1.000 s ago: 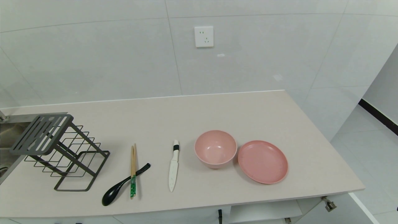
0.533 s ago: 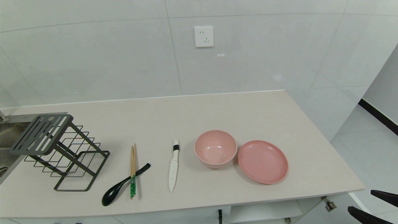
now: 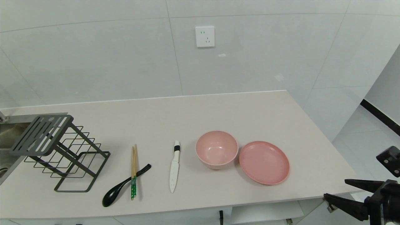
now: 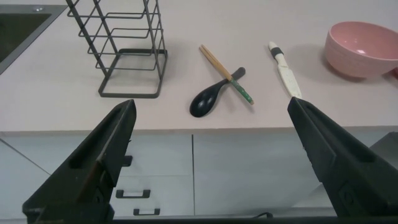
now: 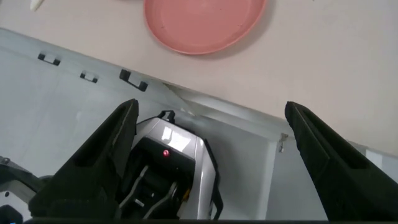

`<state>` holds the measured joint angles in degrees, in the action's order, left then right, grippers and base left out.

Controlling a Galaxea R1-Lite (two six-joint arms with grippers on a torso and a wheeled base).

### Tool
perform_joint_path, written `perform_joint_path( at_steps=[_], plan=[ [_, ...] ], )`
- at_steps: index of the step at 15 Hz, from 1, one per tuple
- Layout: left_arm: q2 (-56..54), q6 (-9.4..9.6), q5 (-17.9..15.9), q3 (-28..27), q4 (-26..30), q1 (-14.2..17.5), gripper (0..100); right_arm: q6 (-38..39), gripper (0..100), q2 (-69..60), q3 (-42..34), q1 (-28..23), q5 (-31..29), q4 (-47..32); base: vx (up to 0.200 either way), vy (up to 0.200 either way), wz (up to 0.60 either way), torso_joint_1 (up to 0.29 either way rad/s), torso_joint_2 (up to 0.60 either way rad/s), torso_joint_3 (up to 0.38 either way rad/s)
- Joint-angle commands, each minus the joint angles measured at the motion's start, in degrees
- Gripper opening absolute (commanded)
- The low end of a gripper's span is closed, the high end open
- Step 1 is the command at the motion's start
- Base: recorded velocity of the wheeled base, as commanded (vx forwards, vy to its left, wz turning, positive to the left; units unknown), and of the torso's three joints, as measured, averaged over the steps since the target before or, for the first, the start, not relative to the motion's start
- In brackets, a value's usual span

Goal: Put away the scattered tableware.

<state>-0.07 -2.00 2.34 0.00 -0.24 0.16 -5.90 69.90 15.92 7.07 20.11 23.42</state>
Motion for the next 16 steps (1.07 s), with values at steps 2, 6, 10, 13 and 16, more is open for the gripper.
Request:
perform_joint_path(
  at_steps=[2,6,10,13,16],
  plan=[
    [0.1,-0.02,0.0,0.0,0.0,0.0,100,-0.1,100,7.8,5.4,3.2,-0.3,0.0,0.0,0.0,0.0,0.0,0.0,0.0],
    [0.1,-0.11,0.0,0.0,0.0,0.0,100,0.1,100,13.7,11.7,5.2,-0.8,0.0,0.0,0.0,0.0,0.0,0.0,0.0],
    [0.1,-0.11,0.0,0.0,0.0,0.0,100,0.3,100,18.7,13.4,5.4,-0.7,0.3,0.0,0.0,0.0,0.0,0.0,0.0],
    [0.1,-0.11,0.0,0.0,0.0,0.0,100,0.4,100,23.9,17.9,5.4,-1.3,1.9,0.0,0.0,0.0,0.0,0.0,0.0],
    [0.1,-0.11,0.0,0.0,0.0,0.0,100,0.6,100,27.3,21.0,5.4,-4.8,2.0,0.0,0.0,0.0,0.0,0.0,0.0]
  ],
)
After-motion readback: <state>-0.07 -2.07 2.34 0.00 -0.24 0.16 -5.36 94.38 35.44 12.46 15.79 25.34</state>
